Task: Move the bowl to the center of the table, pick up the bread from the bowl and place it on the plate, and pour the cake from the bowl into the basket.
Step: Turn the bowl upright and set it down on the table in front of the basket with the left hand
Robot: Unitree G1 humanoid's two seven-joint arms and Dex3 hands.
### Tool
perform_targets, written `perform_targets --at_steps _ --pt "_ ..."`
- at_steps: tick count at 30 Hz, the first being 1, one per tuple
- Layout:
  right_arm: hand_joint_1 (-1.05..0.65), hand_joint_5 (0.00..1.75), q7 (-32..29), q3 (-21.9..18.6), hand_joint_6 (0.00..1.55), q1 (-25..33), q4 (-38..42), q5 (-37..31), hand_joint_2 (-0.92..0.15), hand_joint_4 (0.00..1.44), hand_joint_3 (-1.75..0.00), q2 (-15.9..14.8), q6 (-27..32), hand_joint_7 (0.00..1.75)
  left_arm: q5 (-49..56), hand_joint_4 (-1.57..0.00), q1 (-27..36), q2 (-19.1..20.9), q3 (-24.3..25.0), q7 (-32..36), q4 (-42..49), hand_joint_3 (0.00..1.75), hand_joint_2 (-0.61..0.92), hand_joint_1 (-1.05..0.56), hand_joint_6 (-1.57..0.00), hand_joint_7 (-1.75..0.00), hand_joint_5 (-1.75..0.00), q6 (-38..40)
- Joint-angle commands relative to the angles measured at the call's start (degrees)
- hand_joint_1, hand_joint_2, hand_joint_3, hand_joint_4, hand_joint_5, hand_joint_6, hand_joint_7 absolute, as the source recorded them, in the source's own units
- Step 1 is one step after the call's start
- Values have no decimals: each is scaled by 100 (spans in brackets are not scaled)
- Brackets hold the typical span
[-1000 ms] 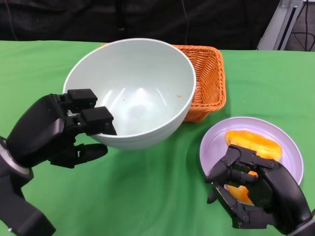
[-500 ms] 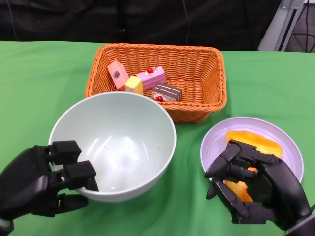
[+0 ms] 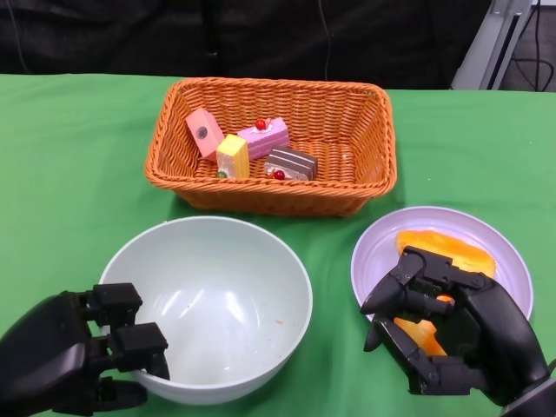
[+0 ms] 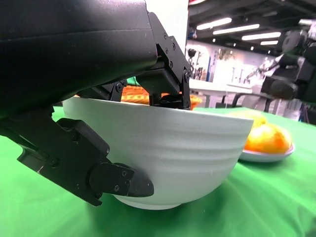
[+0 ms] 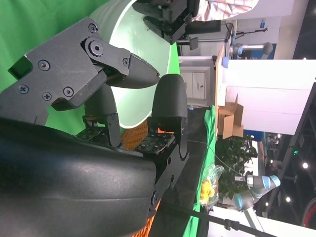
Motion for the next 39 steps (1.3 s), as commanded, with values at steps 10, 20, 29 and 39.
perform_targets --at_steps 10,20,29,39 --pt "-15 149 -6 -30 67 -21 3 24 -49 67 -100 -34 76 123 -481 -69 -304 -39 -332 -500 452 18 91 -13 -68 -140 -175 390" --pt "-15 149 -38 -10 67 -39 11 -22 -50 67 -99 -22 107 123 -758 -66 -603 -266 -527 -972 565 20 92 -20 -66 -134 -174 463" --pt "-14 149 -78 11 66 -24 -28 -68 -50 66 -99 -31 115 123 -1876 -81 -540 66 -554 -3256 69 4 92 -31 -89 -15 -47 292" --pt "-14 150 -41 -5 66 -44 -5 -27 -50 66 -98 -57 142 123 -6492 -22 64 600 -719 -7629 -1196 20 92 -102 -29 0 0 1325"
